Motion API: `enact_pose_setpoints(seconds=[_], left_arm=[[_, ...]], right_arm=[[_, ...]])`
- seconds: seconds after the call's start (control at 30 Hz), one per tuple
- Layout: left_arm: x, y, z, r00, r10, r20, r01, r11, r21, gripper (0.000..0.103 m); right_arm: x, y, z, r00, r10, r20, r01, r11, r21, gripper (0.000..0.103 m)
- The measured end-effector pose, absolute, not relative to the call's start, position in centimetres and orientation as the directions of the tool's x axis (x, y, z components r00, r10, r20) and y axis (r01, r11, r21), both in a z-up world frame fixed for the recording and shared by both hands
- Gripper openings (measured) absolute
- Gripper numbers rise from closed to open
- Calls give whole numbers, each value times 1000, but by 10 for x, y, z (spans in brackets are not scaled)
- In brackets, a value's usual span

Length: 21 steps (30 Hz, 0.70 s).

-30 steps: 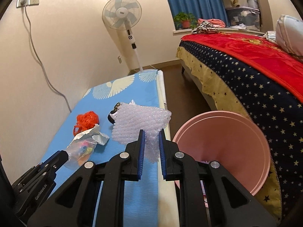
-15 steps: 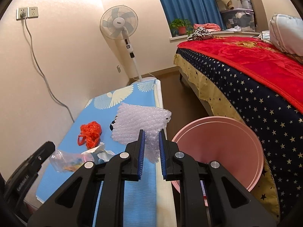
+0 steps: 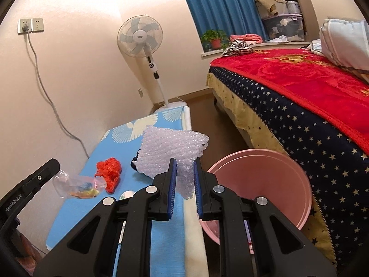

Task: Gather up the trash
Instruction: 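Carry the bubble wrap over the pink bin with the right tool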

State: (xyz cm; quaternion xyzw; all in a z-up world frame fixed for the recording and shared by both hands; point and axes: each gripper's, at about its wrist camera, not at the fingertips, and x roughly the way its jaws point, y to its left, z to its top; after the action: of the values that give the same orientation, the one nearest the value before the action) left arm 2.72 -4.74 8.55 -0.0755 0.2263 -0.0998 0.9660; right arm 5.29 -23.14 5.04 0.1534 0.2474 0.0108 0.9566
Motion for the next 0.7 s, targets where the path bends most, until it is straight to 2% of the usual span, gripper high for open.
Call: enact_pose_setpoints(seconds=[0.33,0.7], left_arm=[[59,-90,84,833,-351,-428,289,935,-204,4],[85,-148,55,756,-478,-447,427,878,-215,4]], right_arm=[[52,-261,60,889,-14,-458,156,949,274,15],[56,-300,44,839,-183,-512,334,916,221,15]])
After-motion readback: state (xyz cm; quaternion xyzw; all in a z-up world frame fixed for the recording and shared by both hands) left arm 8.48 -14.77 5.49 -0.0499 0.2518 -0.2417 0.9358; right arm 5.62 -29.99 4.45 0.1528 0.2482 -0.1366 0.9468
